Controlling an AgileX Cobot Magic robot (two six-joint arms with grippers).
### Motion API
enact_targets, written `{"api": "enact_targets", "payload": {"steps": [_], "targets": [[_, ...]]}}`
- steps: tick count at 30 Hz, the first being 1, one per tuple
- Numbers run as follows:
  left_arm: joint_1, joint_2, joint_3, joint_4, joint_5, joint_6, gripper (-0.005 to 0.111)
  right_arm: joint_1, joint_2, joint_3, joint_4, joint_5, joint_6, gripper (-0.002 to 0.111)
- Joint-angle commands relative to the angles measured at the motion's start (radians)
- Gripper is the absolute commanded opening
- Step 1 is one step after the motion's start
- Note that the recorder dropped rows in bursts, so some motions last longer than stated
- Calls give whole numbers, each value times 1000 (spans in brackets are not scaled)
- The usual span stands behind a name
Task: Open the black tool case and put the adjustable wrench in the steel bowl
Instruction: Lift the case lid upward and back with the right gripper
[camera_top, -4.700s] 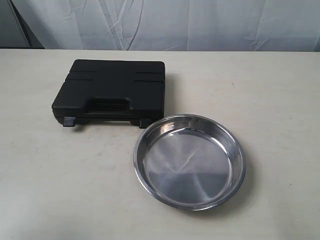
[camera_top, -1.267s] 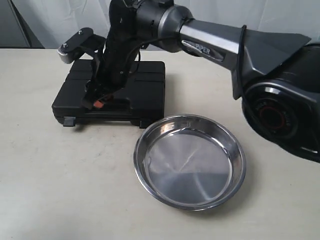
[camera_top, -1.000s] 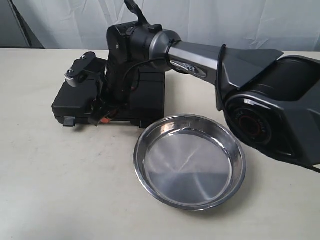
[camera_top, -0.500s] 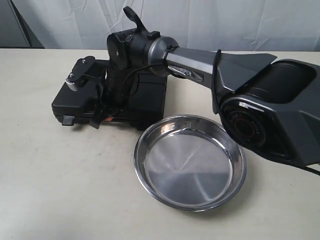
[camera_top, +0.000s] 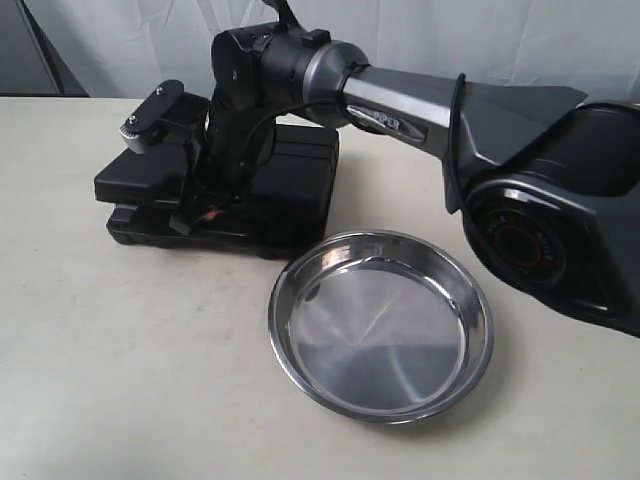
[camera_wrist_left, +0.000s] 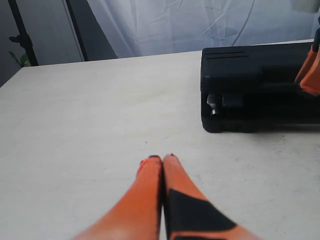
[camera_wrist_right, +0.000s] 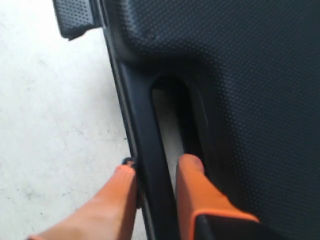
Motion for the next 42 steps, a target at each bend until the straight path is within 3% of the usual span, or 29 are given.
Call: {"api": "enact_targets", "payload": {"steps": [1,21,25,34,42], "targets": [[4,-3,-3,4,-10,-1,0,-2,-48,-3,3,-21,15,-1],[4,-3,-3,4,-10,-1,0,-2,-144,-3,92,-58,15,-1],[4,-3,-3,4,-10,-1,0,-4,-170,-3,45,-89,22,-1],[4,-3,-3,4,-10,-1,0,-57,-185,-3,-251,-106,173,-1],[4,-3,-3,4,-10,-1,0,-172,-185,-3,-266,-114,195,-1]]}}
